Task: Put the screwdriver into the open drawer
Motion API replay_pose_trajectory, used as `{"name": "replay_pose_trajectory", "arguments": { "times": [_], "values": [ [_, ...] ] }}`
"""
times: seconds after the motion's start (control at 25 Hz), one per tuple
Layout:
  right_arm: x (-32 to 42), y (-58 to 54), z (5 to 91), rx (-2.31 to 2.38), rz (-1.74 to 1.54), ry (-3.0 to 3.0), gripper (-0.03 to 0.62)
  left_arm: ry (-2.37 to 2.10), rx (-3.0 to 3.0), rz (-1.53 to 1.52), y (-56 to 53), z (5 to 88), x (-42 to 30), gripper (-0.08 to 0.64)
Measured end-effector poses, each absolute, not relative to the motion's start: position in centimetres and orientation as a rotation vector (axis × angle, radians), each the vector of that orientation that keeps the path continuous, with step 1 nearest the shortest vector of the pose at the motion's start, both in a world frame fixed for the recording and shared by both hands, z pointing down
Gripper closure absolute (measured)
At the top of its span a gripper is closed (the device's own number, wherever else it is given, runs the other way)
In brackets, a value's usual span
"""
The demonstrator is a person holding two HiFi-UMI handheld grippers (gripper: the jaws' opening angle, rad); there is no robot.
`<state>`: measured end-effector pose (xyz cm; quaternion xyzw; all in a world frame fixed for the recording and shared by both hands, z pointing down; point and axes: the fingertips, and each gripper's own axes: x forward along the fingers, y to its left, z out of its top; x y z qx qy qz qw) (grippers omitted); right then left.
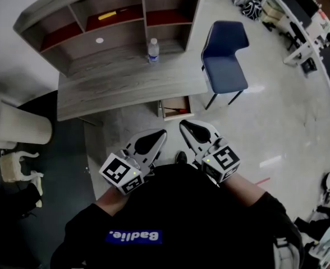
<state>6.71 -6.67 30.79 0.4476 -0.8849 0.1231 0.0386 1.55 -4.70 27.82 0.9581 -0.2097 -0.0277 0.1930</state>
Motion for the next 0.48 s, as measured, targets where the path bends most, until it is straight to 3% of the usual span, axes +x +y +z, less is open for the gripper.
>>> {"name": "replay_pose_trajectory", "arguments": {
  "times": [0.48],
  "values": [
    [5.2,-4.5,28.1,1.328,0.456,-2.883,0.559,-0.602,2.719,-0.090,-3.7,26.7,2.4,0.558]
  ]
}}
